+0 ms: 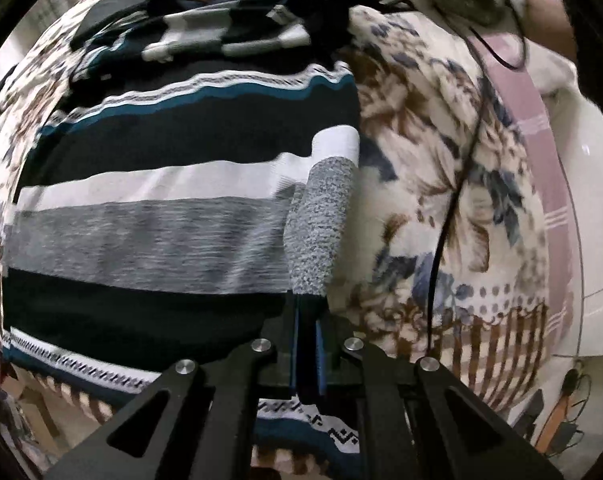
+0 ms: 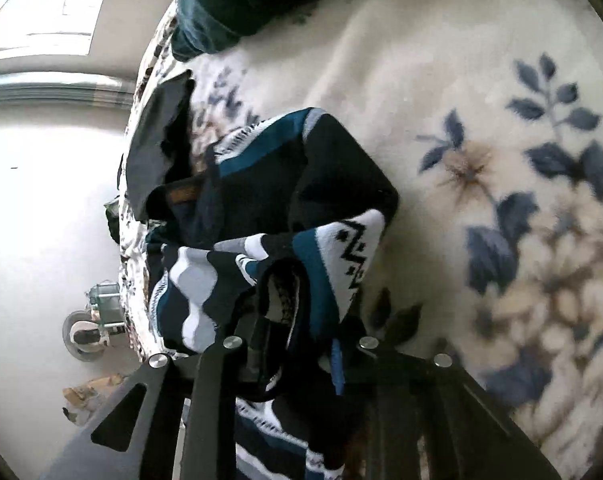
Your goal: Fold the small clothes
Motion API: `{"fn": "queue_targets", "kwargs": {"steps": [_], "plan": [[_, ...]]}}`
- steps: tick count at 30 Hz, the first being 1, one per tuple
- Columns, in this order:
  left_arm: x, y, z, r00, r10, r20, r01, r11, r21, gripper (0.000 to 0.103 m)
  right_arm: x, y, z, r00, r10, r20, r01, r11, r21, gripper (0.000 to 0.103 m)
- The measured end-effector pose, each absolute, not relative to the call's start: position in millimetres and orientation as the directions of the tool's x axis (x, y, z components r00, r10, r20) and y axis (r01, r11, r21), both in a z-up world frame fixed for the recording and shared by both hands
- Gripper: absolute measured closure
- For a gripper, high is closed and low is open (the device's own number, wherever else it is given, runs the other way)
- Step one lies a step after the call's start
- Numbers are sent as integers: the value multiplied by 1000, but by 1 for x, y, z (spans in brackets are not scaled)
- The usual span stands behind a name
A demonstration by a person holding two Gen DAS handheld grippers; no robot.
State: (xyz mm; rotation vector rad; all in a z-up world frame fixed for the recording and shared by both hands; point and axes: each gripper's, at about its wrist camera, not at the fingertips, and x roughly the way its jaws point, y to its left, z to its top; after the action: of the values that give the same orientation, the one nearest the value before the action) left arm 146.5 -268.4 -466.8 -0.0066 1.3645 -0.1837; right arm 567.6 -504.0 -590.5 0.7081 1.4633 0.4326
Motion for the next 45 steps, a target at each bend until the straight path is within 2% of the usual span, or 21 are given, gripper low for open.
{"fn": "queue_targets", "kwargs": {"steps": [9, 17, 21, 25, 29, 32, 34, 35, 36, 38, 39, 41, 42, 44, 45], "plan": [[157, -146, -421, 285, -192, -939, -98, 969, -227, 99, 580, -429, -508, 110, 543, -832, 56, 833, 551, 82], [167, -17, -403, 356, -197, -913, -254, 920, -298, 99, 624, -269, -467, 63, 449, -891, -52, 893, 446, 83], [170, 36, -421, 345, -198, -917, -322, 893, -314, 99, 639, -168, -478, 25, 373, -927, -118, 922, 368, 83], [169, 83, -454, 317, -208, -926, -396, 857, -328, 99, 648, -77, -517, -24, 257, -966, -137, 957, 257, 83], [167, 107, -480, 294, -213, -932, -432, 840, -328, 99, 647, -31, -548, -22, 144, -989, -135, 980, 146, 83], [164, 121, -504, 254, -207, -945, -455, 836, -306, 101, 646, -18, -565, -39, 105, -994, -118, 987, 109, 83], [162, 132, -525, 201, -249, -948, -474, 822, -316, 100, 647, -9, -573, -65, 104, -992, -127, 986, 112, 79], [159, 142, -534, 189, -297, -936, -493, 796, -352, 96, 648, -7, -576, -88, 136, -987, -132, 980, 147, 68], [157, 151, -536, 194, -327, -925, -503, 776, -380, 96, 648, -6, -576, -104, 179, -978, -138, 972, 192, 53], [160, 167, -528, 196, -314, -929, -498, 785, -370, 94, 645, -17, -563, -118, 343, -932, -128, 925, 357, 39], [164, 171, -523, 201, -309, -930, -486, 793, -368, 91, 642, -31, -551, -101, 405, -909, -110, 903, 415, 38], [185, 181, -509, 225, -316, -922, -456, 802, -386, 79, 634, -61, -530, -46, 471, -881, -86, 876, 474, 38], [200, 183, -504, 235, -316, -919, -444, 806, -391, 75, 629, -78, -520, -7, 477, -879, -71, 877, 476, 38], [247, 183, -489, 296, -341, -892, -387, 811, -438, 58, 616, -123, -503, 84, 446, -891, -23, 895, 446, 37], [270, 180, -484, 320, -341, -884, -360, 819, -446, 54, 611, -140, -500, 110, 430, -896, 0, 901, 433, 37]]}}
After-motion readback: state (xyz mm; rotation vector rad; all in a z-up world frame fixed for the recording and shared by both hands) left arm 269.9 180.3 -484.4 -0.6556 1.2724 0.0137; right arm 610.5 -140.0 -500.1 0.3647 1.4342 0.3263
